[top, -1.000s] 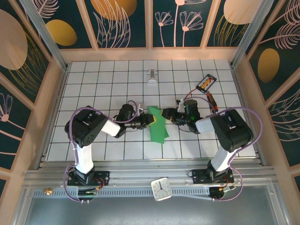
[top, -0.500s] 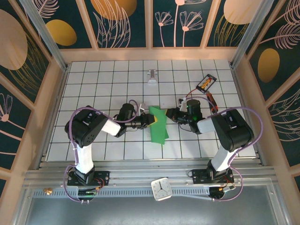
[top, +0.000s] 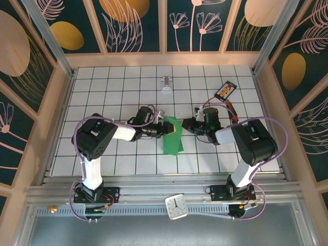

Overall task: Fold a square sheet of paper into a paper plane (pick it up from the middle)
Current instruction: First fold in half a square sheet of paper at the center of the table.

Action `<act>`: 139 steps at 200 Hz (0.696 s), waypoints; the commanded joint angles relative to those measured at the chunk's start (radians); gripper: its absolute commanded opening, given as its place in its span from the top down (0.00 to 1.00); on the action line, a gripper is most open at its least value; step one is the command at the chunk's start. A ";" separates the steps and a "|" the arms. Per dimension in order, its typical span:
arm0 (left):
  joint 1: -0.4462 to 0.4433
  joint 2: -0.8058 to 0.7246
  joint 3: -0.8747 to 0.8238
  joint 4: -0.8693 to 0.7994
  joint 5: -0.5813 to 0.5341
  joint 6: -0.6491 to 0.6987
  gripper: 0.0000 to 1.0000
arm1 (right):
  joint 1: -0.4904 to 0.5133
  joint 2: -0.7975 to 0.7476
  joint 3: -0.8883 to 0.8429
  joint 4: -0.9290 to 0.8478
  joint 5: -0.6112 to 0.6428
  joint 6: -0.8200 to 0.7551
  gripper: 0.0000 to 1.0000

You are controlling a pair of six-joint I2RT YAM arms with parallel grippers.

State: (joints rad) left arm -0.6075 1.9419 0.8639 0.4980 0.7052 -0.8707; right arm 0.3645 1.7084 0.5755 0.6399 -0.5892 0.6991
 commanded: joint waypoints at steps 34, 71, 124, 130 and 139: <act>0.006 0.019 0.039 -0.228 -0.051 0.153 0.31 | 0.007 0.022 0.099 -0.096 0.025 -0.100 1.00; 0.005 0.012 0.037 -0.241 -0.058 0.157 0.27 | 0.007 0.061 0.151 -0.126 0.017 -0.128 1.00; 0.005 -0.012 0.041 -0.315 -0.123 0.169 0.22 | 0.019 0.113 0.187 -0.107 -0.014 -0.110 1.00; 0.005 -0.011 0.044 -0.326 -0.136 0.173 0.23 | 0.019 0.118 0.188 -0.104 -0.016 -0.106 1.00; 0.005 -0.010 0.049 -0.339 -0.145 0.176 0.26 | 0.021 0.125 0.190 -0.099 -0.018 -0.103 1.00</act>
State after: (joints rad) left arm -0.6212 1.9171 0.9215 0.3340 0.6991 -0.7429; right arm 0.3748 1.8088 0.7357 0.5316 -0.5797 0.6006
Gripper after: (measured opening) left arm 0.768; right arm 0.060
